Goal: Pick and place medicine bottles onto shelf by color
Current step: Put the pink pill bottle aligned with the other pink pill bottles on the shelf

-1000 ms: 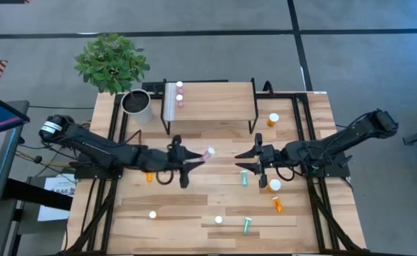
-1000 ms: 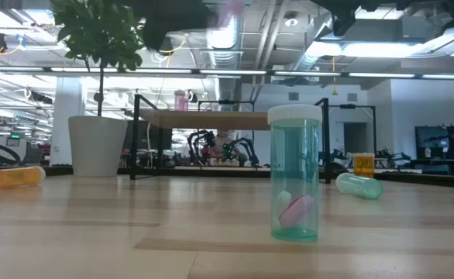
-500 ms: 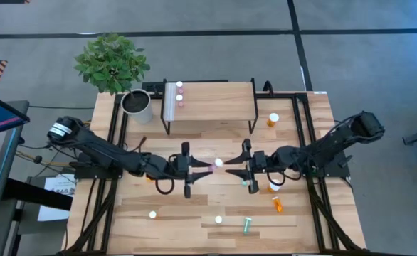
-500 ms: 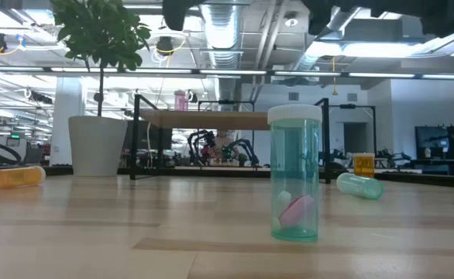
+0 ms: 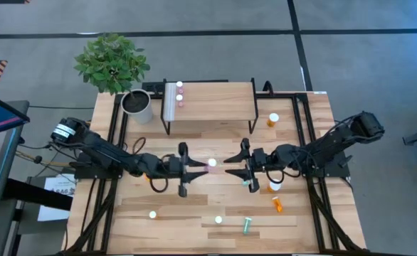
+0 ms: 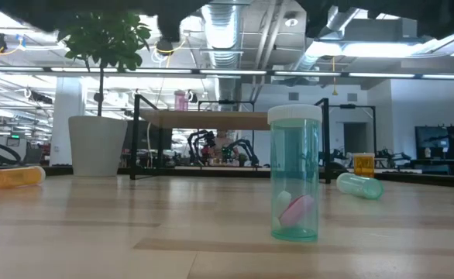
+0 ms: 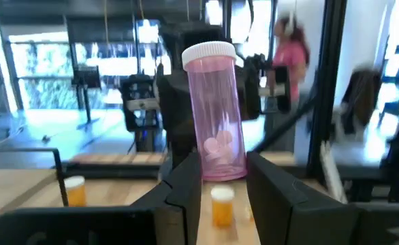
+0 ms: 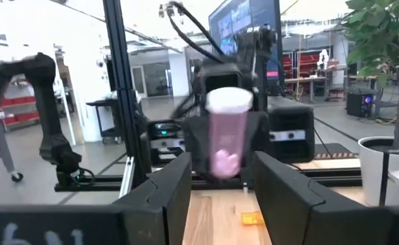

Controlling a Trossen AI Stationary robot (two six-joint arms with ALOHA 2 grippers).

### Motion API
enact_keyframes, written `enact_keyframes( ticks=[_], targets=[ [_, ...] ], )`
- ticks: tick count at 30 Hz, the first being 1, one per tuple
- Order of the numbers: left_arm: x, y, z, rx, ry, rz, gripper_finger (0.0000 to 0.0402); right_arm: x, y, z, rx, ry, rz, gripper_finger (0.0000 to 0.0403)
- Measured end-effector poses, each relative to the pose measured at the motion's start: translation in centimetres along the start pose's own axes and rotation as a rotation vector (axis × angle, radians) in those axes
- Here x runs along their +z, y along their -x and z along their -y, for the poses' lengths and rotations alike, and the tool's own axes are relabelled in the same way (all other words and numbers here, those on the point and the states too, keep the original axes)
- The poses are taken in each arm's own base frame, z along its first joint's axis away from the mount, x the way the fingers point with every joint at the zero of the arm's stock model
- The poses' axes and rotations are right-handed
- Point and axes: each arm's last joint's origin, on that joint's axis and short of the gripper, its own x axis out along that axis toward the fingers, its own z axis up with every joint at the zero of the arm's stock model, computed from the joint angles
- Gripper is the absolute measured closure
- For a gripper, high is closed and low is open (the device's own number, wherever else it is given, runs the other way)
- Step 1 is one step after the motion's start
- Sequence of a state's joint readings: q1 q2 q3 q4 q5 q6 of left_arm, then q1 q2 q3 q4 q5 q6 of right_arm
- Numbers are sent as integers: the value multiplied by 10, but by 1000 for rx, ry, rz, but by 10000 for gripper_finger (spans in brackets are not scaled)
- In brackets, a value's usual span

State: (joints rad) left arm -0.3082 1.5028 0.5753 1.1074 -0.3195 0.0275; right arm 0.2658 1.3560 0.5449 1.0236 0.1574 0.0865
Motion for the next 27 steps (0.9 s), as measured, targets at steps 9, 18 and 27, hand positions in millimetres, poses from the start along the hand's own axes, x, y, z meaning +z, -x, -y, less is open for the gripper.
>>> enact_keyframes(
  ticks=[9,18,27],
  targets=[
    [-9,22,-10,1,63,85,317,-11,-28,3,-17,-29,10,207],
    [-13,21,-9,-17,52,47,317,-18,-52,21,-17,-113,-2,185],
    [-13,21,-9,-16,50,48,317,-29,-74,32,29,-185,-32,144]
  ],
)
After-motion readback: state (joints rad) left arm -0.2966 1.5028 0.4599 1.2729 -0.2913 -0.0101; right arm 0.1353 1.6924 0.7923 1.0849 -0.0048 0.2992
